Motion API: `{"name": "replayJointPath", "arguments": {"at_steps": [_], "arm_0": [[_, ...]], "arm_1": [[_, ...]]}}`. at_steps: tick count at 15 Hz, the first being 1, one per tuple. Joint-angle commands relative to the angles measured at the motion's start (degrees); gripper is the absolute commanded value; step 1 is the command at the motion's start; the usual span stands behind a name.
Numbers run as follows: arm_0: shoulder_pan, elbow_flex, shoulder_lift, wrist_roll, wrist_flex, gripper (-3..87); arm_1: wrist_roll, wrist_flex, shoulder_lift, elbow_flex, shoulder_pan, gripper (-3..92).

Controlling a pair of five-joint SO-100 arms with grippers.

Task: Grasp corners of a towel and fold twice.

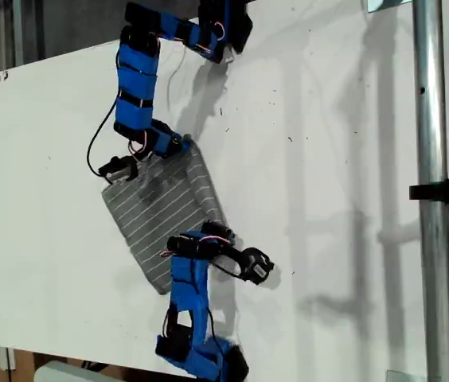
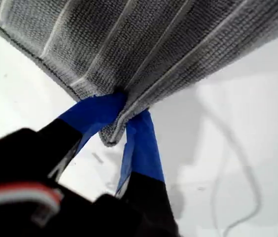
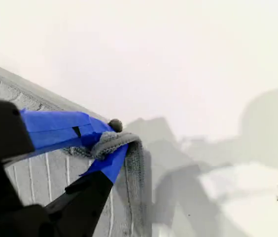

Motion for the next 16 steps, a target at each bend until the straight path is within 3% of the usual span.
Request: {"name": "replayJointPath", "arguments": {"at_steps": [1,4,6,10,13,16], "arm_0": [[9.23,-0.35,6.68,-2.90,1.41,-2.9],[18.81,-0.53,7.65,-11.69,0.26,-2.9],[20.92,0.09,10.37,-14.85,0.26,-2.9],[11.95,10.37,21.80,-8.26,0.09,-2.9],[-1.32,26.89,35.16,0.00,-4.31,-2.9],[-14.77,37.97,44.65,8.17,-4.31,-2.9]], "arm_1": [[9.23,3.16,13.36,3.43,-9.32,-0.3],[23.12,7.21,21.18,5.54,-23.73,-0.3],[27.51,7.03,22.24,4.04,-27.42,-0.3],[16.35,2.99,16.96,-2.99,-13.27,-0.3],[5.36,2.99,4.75,-19.25,-1.23,-0.3],[-4.13,0.70,-11.87,-38.85,8.53,-0.3]]}}
